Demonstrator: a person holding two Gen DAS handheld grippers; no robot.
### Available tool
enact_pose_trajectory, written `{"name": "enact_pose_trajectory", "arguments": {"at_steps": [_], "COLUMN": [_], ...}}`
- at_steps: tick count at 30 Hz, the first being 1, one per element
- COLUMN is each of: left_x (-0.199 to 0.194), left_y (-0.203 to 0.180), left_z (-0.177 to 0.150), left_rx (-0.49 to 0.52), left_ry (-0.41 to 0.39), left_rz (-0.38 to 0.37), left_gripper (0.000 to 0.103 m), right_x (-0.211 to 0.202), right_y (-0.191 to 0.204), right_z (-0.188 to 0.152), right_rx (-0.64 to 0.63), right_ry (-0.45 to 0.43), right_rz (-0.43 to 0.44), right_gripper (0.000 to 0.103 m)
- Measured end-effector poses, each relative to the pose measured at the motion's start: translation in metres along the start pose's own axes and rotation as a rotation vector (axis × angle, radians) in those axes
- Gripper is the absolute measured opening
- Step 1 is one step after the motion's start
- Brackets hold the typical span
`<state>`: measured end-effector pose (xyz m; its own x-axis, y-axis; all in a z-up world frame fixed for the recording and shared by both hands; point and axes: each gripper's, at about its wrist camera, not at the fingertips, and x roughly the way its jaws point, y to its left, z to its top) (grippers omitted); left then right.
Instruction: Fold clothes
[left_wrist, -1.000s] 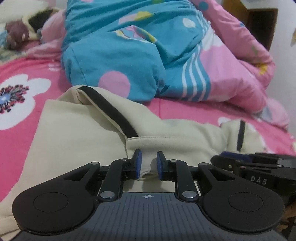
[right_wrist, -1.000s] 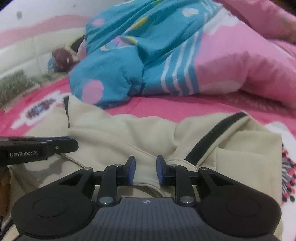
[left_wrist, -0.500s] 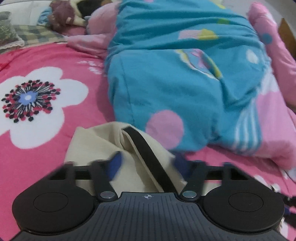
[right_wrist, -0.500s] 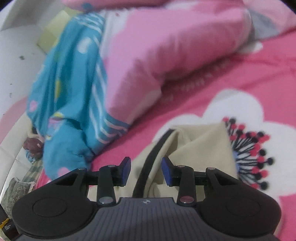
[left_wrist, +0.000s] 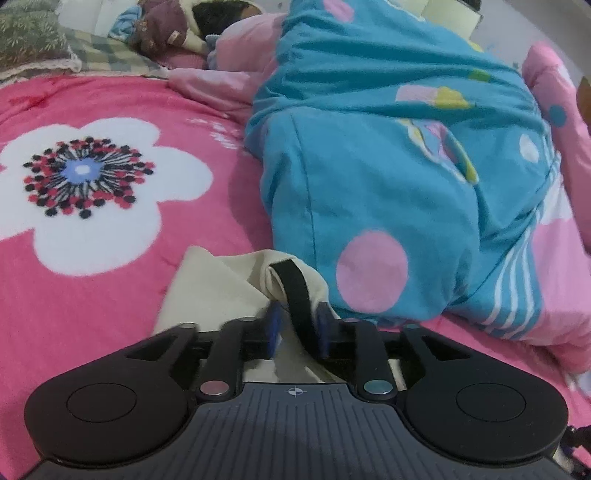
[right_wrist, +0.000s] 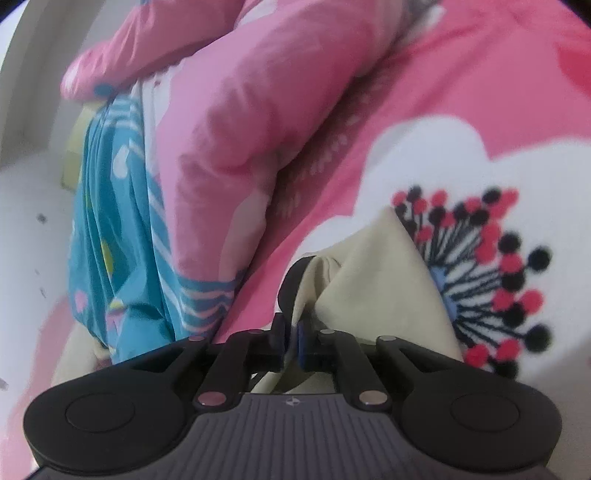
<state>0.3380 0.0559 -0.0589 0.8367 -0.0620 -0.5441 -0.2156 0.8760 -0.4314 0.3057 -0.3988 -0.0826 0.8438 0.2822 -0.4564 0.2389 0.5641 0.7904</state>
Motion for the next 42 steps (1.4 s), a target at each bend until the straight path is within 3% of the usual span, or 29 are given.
{"name": "enact_pose_trajectory", "arguments": {"at_steps": [1, 3, 6, 10, 12, 13, 16, 19, 22, 26, 28, 42], "left_x": [-0.007, -0.029, -0.057, -0.061, -0.047, -0.036, -0.028, -0.026, -0.026, -0.028, -0.028, -0.029], "left_y": [0.001, 0.0, -0.018, -0.057, -0.067, -0.068, -0.057, -0.053, -0.053, -0.053, -0.053, -0.055], "left_z": [0.001, -0.001, -0.009, -0.037, -0.059, -0.072, -0.078, -0.074, -0.073, -0.076, -0.077, -0.08], "left_rx": [0.001, 0.023, 0.145, 0.394, 0.506, 0.543, 0.506, 0.47, 0.47, 0.48, 0.483, 0.5], "left_ry": [-0.016, -0.096, -0.16, -0.033, 0.035, 0.067, 0.073, 0.084, 0.083, 0.075, 0.074, 0.056], "left_rz": [0.005, 0.041, -0.017, -0.186, -0.153, -0.114, -0.126, -0.143, -0.141, -0.137, -0.135, -0.128], "left_gripper": [0.038, 0.039, 0.039, 0.039, 0.039, 0.04, 0.041, 0.041, 0.042, 0.042, 0.042, 0.043], "right_x": [-0.01, -0.031, -0.049, -0.04, -0.023, -0.008, 0.004, -0.009, -0.027, 0.004, 0.004, -0.001], "right_y": [0.005, 0.018, 0.053, 0.102, 0.109, 0.105, 0.083, 0.093, 0.117, 0.095, 0.082, 0.087], "right_z": [-0.001, -0.005, -0.021, -0.062, -0.086, -0.098, -0.117, -0.107, -0.108, -0.122, -0.128, -0.13], "right_rx": [-0.004, -0.052, -0.216, -0.509, -0.621, -0.67, -0.741, -0.695, -0.812, -0.876, -0.898, -0.904], "right_ry": [-0.027, -0.105, -0.134, -0.029, 0.053, 0.117, 0.152, 0.164, 0.048, 0.129, 0.09, 0.081], "right_rz": [-0.025, -0.087, -0.048, 0.059, 0.034, -0.019, -0.048, -0.077, -0.09, -0.181, -0.154, -0.172], "right_gripper": [0.024, 0.024, 0.024, 0.023, 0.023, 0.023, 0.021, 0.021, 0.022, 0.021, 0.021, 0.021]}}
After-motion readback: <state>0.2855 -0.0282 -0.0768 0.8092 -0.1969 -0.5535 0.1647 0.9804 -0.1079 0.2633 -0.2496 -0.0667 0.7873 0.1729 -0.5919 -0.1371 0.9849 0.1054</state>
